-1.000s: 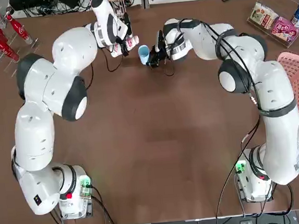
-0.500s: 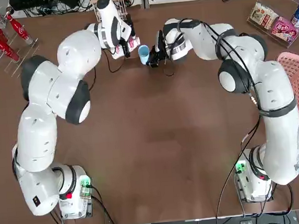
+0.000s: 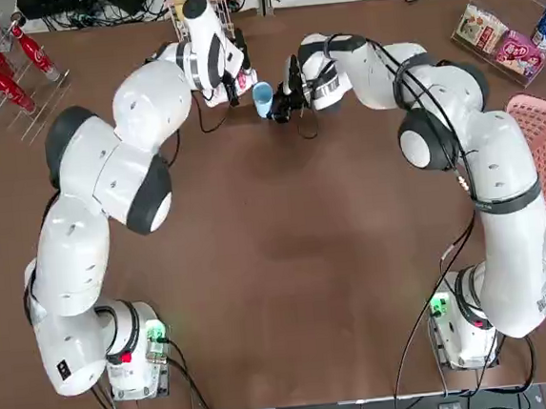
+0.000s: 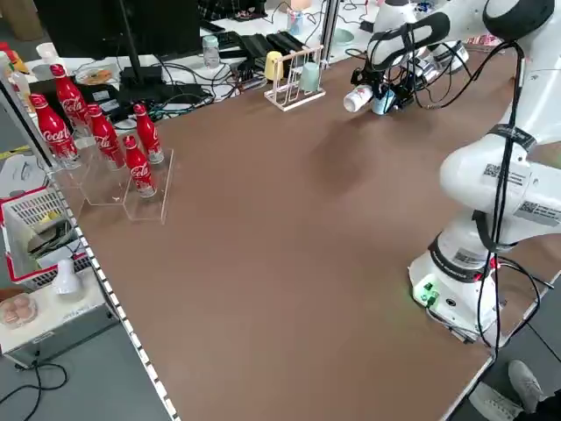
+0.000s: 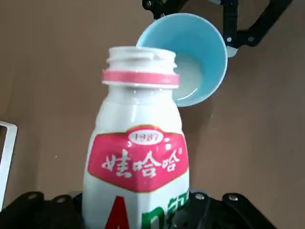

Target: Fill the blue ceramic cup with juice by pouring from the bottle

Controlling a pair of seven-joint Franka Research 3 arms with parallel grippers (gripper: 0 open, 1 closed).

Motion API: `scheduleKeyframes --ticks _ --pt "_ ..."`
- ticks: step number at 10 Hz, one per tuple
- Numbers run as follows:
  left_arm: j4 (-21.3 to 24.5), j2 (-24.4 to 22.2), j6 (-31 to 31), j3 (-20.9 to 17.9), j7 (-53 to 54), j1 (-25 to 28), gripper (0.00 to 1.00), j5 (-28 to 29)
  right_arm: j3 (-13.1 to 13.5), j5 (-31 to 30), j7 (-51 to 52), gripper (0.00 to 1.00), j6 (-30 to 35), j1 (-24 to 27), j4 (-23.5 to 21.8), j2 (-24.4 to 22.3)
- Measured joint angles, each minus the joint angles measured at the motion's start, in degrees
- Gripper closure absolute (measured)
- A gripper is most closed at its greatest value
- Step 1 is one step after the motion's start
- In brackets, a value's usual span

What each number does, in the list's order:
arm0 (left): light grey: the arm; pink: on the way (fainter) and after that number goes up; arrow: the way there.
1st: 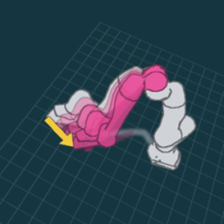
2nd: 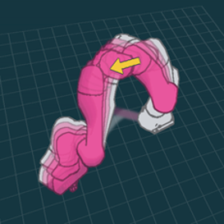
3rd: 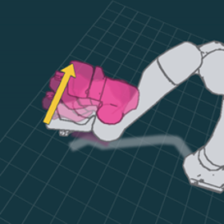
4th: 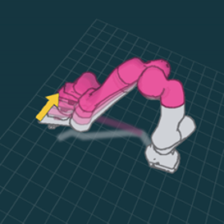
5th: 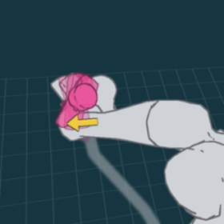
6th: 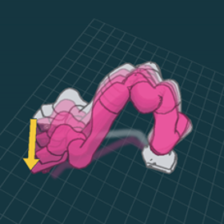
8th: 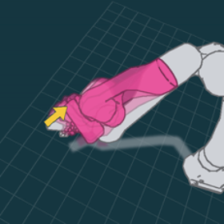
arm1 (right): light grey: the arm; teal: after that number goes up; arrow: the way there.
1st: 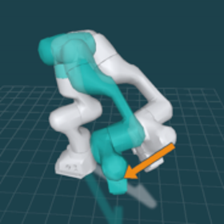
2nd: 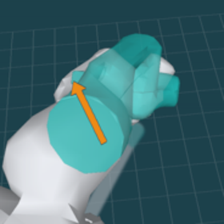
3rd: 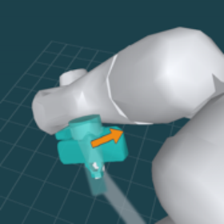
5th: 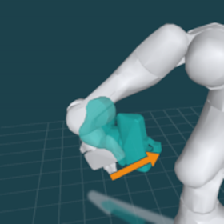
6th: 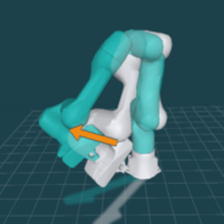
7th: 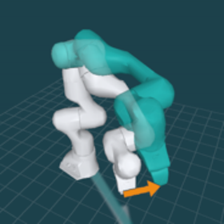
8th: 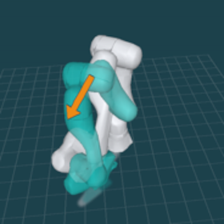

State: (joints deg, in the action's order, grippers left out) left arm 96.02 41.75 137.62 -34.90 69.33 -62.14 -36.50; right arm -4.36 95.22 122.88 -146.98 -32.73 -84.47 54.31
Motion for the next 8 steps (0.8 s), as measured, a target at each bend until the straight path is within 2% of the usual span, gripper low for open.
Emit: scheduleKeyframes --ticks 3,8 --pt "-1.4 0.2 -0.2 -0.1 -2.9 -0.3 0.54 4.5 0.1 0.2 0.0 0.33 0.0 0.0 0.0 0.0" --pt "-1.6 0.8 -0.2 -1.6 -3.3 -1.9 0.54 6.1 0.2 0.2 0.0 0.33 0.0 0.0 0.0 0.0"
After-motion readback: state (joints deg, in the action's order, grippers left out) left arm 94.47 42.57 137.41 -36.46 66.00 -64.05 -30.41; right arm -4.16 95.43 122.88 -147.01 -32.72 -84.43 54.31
